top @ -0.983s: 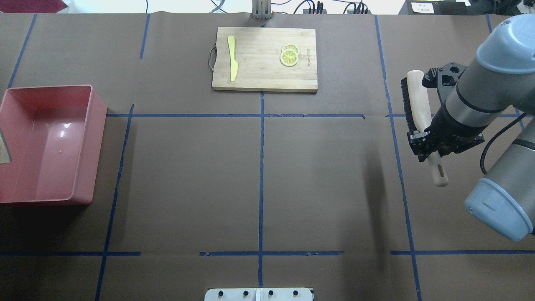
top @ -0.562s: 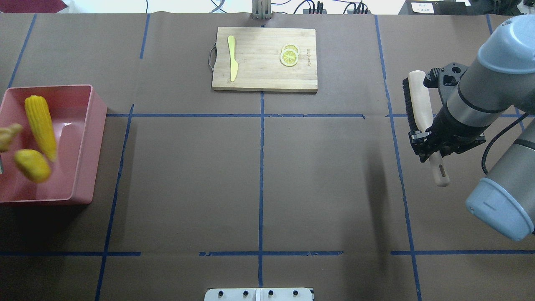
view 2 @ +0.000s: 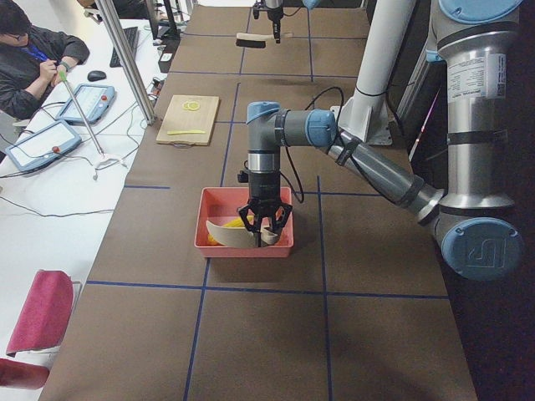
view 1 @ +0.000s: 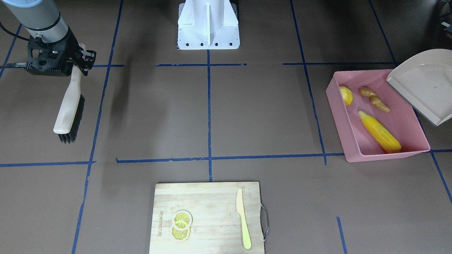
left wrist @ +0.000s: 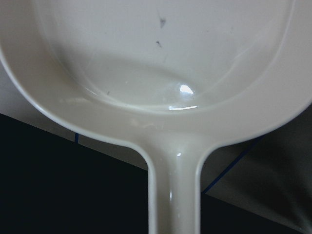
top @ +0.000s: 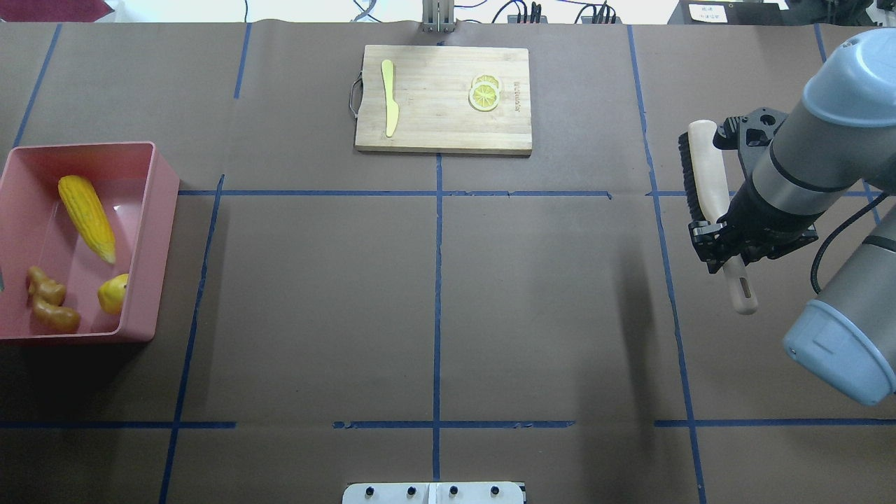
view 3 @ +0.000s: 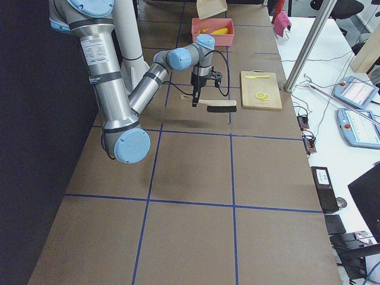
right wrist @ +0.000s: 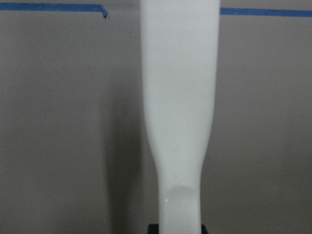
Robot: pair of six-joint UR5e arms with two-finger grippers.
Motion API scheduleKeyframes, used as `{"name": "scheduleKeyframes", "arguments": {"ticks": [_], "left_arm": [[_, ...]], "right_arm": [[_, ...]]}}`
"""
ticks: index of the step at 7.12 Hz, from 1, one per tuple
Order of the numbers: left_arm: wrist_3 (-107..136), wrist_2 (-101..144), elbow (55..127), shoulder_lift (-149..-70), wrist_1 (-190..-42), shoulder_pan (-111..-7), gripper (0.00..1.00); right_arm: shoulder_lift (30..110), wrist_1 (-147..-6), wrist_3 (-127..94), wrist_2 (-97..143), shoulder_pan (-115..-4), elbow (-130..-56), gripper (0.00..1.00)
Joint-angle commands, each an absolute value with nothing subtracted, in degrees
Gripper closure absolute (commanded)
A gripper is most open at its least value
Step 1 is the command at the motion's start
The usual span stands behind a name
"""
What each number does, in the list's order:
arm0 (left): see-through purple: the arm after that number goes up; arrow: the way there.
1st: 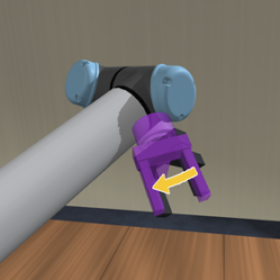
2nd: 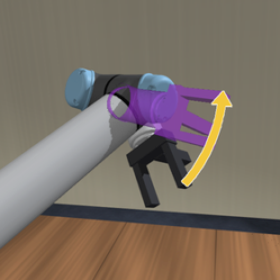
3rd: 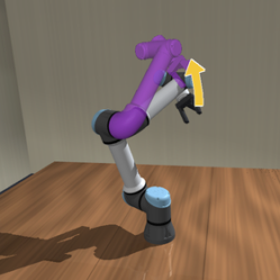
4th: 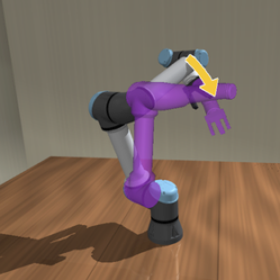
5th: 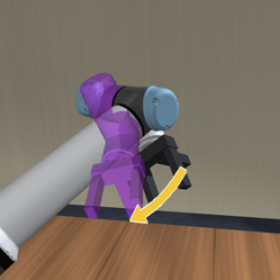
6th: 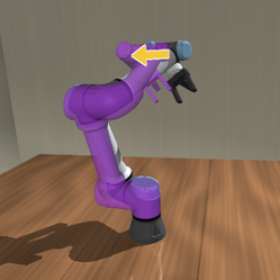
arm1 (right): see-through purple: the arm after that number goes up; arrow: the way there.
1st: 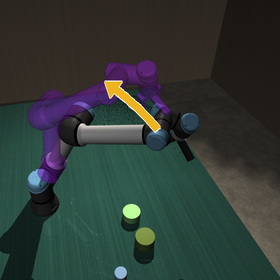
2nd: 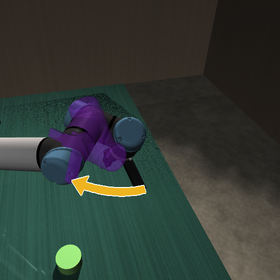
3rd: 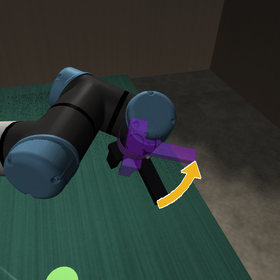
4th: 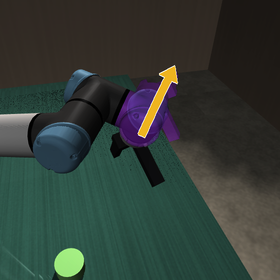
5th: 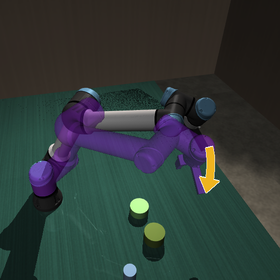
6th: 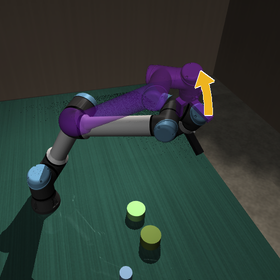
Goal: Sweep and dump trash into bin
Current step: 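Tip the dustpan over the pink bin with the left gripper, then lower the empty dustpan to the table while the right arm lowers the brush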
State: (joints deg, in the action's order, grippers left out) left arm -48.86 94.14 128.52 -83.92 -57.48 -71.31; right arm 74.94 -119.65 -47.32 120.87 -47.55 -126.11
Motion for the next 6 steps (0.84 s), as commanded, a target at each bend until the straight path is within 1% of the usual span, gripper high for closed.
{"name": "scheduleKeyframes", "arguments": {"ticks": [1,2,3,5,6], "left_arm": [[-48.9,97.1,130.2,-84.3,-57.4,-71.3,0.98],[-48.9,98.5,131.0,-86.5,-57.3,-71.3,0.98],[-48.7,103.4,130.7,-89.8,-57.3,-71.3,0.98],[-48.2,108.8,130.1,-94.9,-57.1,-71.2,0.98],[-48.0,111.8,129.3,-97.3,-57.1,-71.2,0.98]], "right_arm": [[77.2,-119.6,-47.1,120.8,-47.5,-127.1,1.0],[78.9,-118.8,-46.8,120.8,-47.5,-127.2,1.0],[81.8,-115.2,-46.5,120.8,-47.5,-127.1,1.0],[89.0,-106.0,-46.6,120.8,-47.5,-126.8,1.0],[92.7,-100.3,-47.1,120.9,-47.5,-125.3,1.0]]}}
